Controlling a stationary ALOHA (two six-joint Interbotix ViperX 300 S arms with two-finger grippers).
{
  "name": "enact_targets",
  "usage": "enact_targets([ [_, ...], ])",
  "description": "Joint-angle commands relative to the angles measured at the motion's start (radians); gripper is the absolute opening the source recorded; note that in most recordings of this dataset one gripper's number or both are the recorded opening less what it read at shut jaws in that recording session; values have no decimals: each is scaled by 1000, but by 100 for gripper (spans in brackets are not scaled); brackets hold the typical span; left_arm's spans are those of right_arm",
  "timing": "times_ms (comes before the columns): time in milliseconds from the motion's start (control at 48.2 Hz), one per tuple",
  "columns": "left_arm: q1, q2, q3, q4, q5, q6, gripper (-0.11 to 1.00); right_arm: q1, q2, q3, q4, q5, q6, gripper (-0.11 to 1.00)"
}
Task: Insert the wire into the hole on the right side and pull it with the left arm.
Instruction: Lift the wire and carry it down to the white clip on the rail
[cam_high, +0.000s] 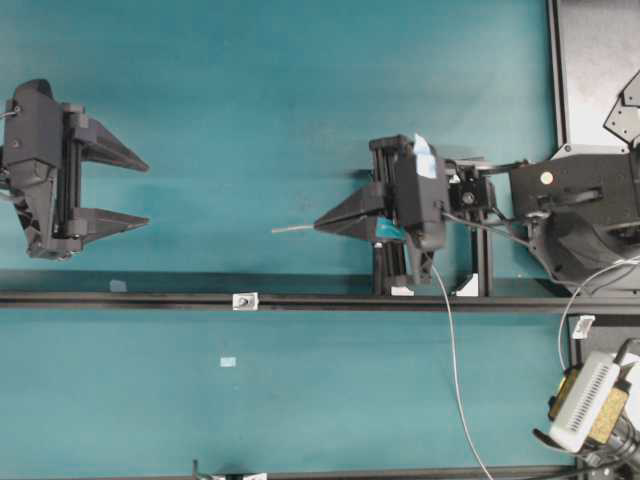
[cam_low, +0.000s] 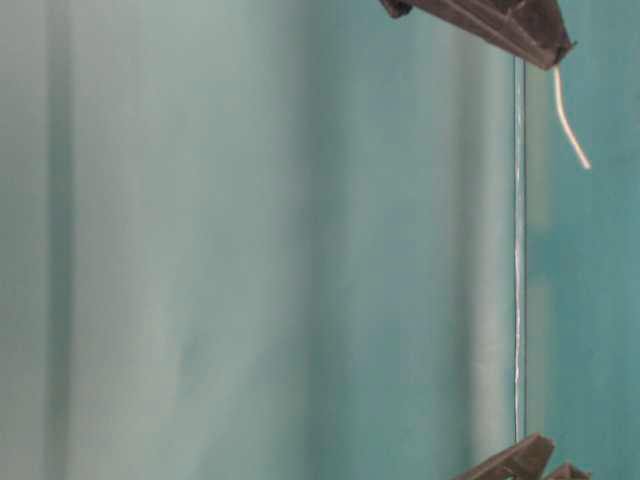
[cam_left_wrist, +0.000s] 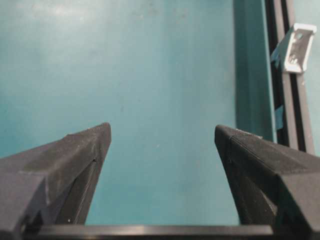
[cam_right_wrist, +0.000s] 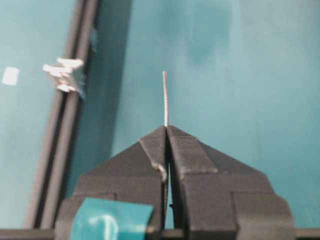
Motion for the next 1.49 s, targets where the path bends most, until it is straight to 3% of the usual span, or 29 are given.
enact_targets([
  [0, -23, 11, 6, -5, -78, -6, 84, 26, 5, 2, 8, -63, 3, 2],
  [187, -71, 66, 32, -9, -255, -9, 84, 72, 61, 25, 67, -172, -6, 2],
  [374, -86, 132, 25, -9, -324, -9, 84, 115, 118, 37, 130, -256, -29, 2],
  [519, -98, 184, 20, -9, -374, -9, 84, 163, 141, 41, 210, -310, -81, 2],
  [623, -106, 213, 20, -9, -430, -9, 84, 201, 153, 46, 299, -350, -141, 2],
  [768, -117, 250, 18, -9, -506, -9, 84, 275, 175, 48, 460, -419, -253, 2],
  [934, -129, 291, 9, -9, -549, -9, 84, 344, 212, 35, 565, -482, -324, 2],
  [1059, -140, 322, -9, -9, -560, -9, 84, 374, 249, 23, 594, -509, -325, 2],
  [1474, -175, 437, -58, -20, -649, -9, 84, 405, 328, 0, 612, -574, -325, 2],
])
